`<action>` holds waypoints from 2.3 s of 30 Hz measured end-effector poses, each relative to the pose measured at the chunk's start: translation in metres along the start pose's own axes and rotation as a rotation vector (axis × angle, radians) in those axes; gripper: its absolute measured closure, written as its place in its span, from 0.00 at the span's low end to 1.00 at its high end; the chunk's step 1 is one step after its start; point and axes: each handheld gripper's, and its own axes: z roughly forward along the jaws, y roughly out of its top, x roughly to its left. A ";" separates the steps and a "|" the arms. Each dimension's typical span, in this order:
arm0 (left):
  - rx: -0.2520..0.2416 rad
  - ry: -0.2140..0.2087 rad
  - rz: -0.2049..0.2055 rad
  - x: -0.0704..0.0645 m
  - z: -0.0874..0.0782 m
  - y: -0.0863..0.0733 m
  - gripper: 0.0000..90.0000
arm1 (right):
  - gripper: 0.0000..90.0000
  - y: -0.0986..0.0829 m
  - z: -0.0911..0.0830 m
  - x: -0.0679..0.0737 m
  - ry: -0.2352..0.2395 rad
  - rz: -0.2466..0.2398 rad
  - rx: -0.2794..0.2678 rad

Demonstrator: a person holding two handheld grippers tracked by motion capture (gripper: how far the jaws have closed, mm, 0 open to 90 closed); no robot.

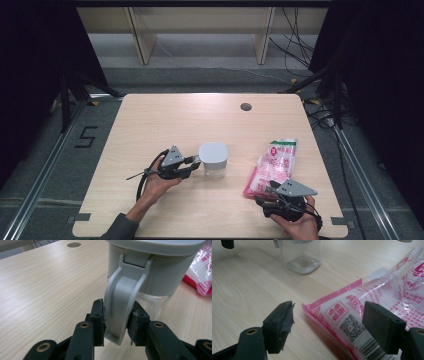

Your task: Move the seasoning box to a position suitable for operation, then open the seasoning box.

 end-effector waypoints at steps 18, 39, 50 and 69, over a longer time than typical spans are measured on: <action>0.001 -0.017 -0.023 0.000 -0.029 0.010 0.39 | 0.29 -0.001 -0.002 0.000 0.003 -0.002 -0.002; -0.076 -0.008 0.037 -0.008 -0.041 0.042 0.80 | 0.29 0.000 0.000 0.003 -0.002 0.001 0.008; -0.113 -0.026 0.021 -0.010 -0.033 0.052 0.98 | 0.29 0.001 0.000 0.002 -0.004 -0.004 0.002; -0.103 -0.032 0.016 -0.007 -0.026 0.053 0.98 | 0.29 0.002 0.002 0.004 0.002 -0.017 -0.028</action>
